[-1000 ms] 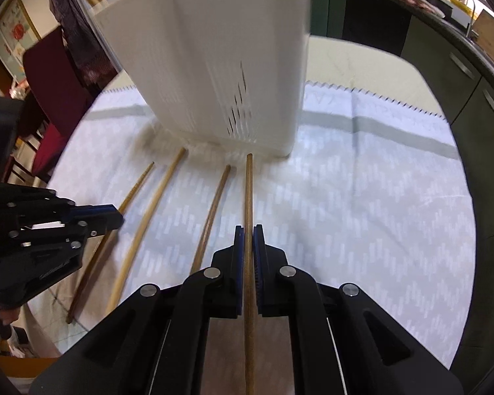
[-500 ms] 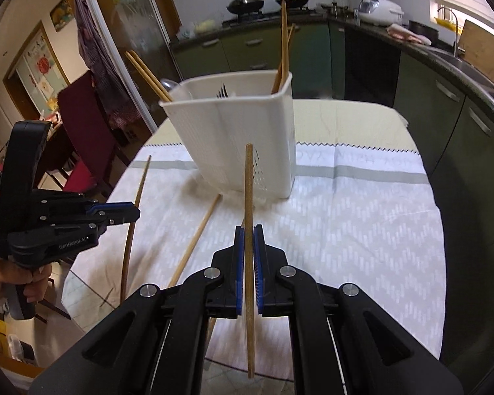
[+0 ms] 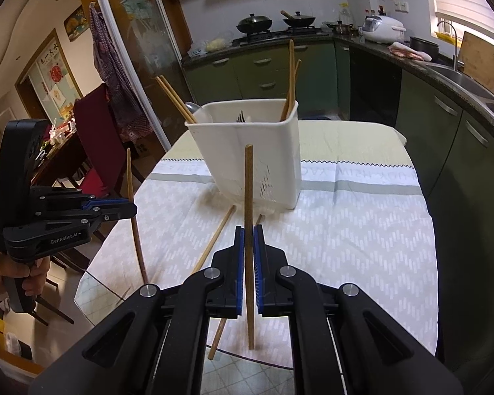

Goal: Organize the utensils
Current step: 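Lift the chopstick upright over the holder with the left tool while the right tool does likewise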

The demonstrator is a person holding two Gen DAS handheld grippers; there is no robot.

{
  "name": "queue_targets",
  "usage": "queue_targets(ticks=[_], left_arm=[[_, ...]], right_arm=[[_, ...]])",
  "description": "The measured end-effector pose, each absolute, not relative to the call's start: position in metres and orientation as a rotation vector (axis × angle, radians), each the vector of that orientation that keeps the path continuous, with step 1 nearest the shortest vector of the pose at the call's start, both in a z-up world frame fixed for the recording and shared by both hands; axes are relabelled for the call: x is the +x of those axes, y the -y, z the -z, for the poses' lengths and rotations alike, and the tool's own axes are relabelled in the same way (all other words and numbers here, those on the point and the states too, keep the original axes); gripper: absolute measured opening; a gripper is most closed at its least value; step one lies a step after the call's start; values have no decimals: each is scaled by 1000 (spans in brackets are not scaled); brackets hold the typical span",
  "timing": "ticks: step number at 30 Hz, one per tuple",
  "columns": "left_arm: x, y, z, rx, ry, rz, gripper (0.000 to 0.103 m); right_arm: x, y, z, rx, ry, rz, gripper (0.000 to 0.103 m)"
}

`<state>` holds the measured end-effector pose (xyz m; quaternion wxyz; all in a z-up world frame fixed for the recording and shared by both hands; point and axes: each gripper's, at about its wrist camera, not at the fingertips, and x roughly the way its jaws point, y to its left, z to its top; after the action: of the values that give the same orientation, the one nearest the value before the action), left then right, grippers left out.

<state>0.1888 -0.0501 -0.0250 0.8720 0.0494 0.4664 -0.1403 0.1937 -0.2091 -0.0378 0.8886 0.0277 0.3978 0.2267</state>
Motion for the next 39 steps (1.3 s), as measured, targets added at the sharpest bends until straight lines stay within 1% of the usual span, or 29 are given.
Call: queue_targets(ticks=[19,28,39], left_arm=[[191,58,-7,102,-913,328,6],[200,64,-61,70,-834,367,6],[222,69,-140,41,-665,346,6]], right_arm=[[185,202,-2,27,-733,-508,6],[193,197,-44,6,-681,-539,6],[216,199,-133,10,-519,-516,6]])
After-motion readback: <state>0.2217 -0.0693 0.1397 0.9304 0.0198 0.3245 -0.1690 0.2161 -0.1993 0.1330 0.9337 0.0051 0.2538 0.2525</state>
